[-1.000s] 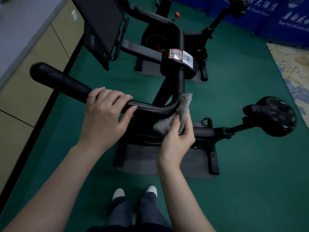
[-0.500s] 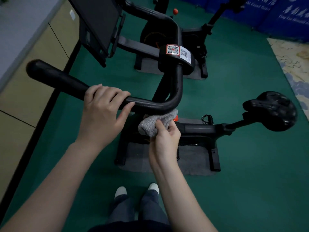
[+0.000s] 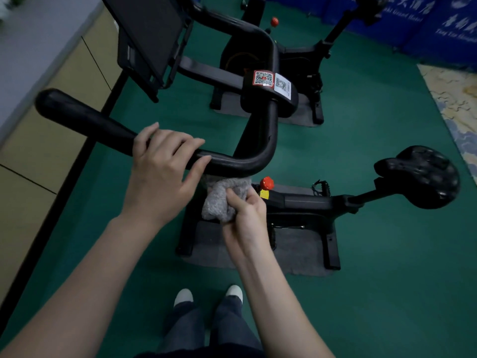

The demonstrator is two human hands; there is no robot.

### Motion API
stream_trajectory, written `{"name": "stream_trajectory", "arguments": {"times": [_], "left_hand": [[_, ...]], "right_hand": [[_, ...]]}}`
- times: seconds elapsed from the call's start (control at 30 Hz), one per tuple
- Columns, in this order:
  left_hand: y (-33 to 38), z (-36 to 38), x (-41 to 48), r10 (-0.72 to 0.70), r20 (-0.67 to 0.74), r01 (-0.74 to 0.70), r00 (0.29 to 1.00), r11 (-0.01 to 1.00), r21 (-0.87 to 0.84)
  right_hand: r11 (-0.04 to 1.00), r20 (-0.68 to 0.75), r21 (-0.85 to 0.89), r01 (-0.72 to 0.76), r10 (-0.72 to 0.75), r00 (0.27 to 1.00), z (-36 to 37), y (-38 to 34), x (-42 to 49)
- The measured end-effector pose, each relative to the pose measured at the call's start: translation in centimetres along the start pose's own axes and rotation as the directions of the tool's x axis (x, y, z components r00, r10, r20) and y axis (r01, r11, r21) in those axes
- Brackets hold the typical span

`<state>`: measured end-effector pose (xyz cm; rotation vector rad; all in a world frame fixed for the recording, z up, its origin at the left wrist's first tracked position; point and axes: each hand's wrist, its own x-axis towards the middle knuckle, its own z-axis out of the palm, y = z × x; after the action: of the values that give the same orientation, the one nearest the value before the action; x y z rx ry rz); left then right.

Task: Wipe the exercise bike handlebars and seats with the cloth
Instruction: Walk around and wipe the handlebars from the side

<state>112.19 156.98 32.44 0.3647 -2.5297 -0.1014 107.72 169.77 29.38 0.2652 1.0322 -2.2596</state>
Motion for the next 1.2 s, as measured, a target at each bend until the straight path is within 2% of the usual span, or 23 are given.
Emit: {"name": "stream_trajectory", "arguments": {"times": [0.1, 0.2, 0.27, 0.33, 0.4, 0.47, 0.53, 0.6, 0.67, 0.7, 0.83, 0.9, 0.97, 1.03, 1.1, 1.2], "left_hand": [[1.2, 0.4, 0.6, 0.022, 0.007, -0.022, 1.000, 0.999, -0.034], [1.9, 0.9, 0.8, 0.018, 0.021, -0.017, 1.000, 0.998, -0.057], [2.3, 1.2, 0.7, 0.006, 0.017, -0.005, 1.000, 0.998, -0.058], [2.4, 1.3, 0.6, -0.004, 0.012, 0.005, 1.000, 0.999, -0.054], [2.5, 1.4, 0.6, -0.015, 0.014, 0.015, 1.000, 0.998, -0.054], [2.5, 1.3, 0.6, -0.022, 0.021, 0.023, 1.000, 0.998, -0.057], [2.6, 1.3, 0.7, -0.033, 0.027, 0.034, 0.999, 0.997, -0.063], [2.6, 1.3, 0.7, -0.045, 0.027, 0.047, 0.999, 0.997, -0.062], [2.6, 1.3, 0.7, -0.051, 0.028, 0.052, 0.998, 0.997, -0.062], [2.6, 1.3, 0.7, -0.052, 0.031, 0.054, 0.998, 0.996, -0.064], [2.6, 1.2, 0.7, -0.058, 0.027, 0.059, 0.998, 0.996, -0.068], [2.6, 1.2, 0.7, -0.061, 0.022, 0.062, 0.998, 0.995, -0.075], [2.6, 1.2, 0.7, -0.060, 0.021, 0.062, 0.998, 0.994, -0.087], [2.6, 1.1, 0.8, -0.060, 0.022, 0.061, 0.998, 0.993, -0.097], [2.6, 1.0, 0.8, -0.060, 0.026, 0.062, 0.998, 0.993, -0.105], [2.6, 0.9, 0.8, -0.053, 0.032, 0.056, 0.998, 0.992, -0.113]], "right_hand": [[0.999, -0.051, 0.053, -0.004, 0.007, 0.999, -0.7, -1.0, 0.5], [0.988, -0.160, 0.127, 0.087, -0.067, 0.985, -2.1, -3.1, 1.5], [0.985, -0.180, 0.041, 0.169, -0.159, 0.971, -2.5, -4.0, 1.9], [0.949, -0.176, -0.175, 0.261, -0.291, 0.940, -2.3, -4.0, 1.6], [0.833, -0.166, -0.438, 0.338, -0.444, 0.880, -2.1, -3.6, 1.1], [0.667, -0.095, -0.616, 0.419, -0.591, 0.801, -2.1, -3.5, 0.7], [0.461, 0.073, -0.724, 0.514, -0.689, 0.721, -2.3, -4.1, 0.9], [0.229, 0.268, -0.792, 0.566, -0.703, 0.659, -2.5, -5.2, 1.6], [0.046, 0.418, -0.802, 0.596, -0.670, 0.614, -2.4, -6.8, 2.9], [-0.011, 0.463, -0.798, 0.603, -0.651, 0.601, -2.2, -7.5, 3.5], [-0.160, 0.573, -0.783, 0.602, -0.562, 0.596, -1.5, -9.1, 4.2], [-0.282, 0.690, -0.716, 0.638, -0.417, 0.591, -1.2, -9.9, 4.0], [-0.362, 0.769, -0.637, 0.680, -0.239, 0.593, -0.3, -11.4, 4.4], [-0.421, 0.765, -0.612, 0.669, -0.103, 0.636, 1.1, -12.8, 5.3], [-0.525, 0.738, -0.582, 0.621, -0.020, 0.675, 2.3, -13.4, 6.2], [-0.660, 0.666, -0.458, 0.595, 0.187, 0.722, 4.3, -13.4, 6.9]]}}
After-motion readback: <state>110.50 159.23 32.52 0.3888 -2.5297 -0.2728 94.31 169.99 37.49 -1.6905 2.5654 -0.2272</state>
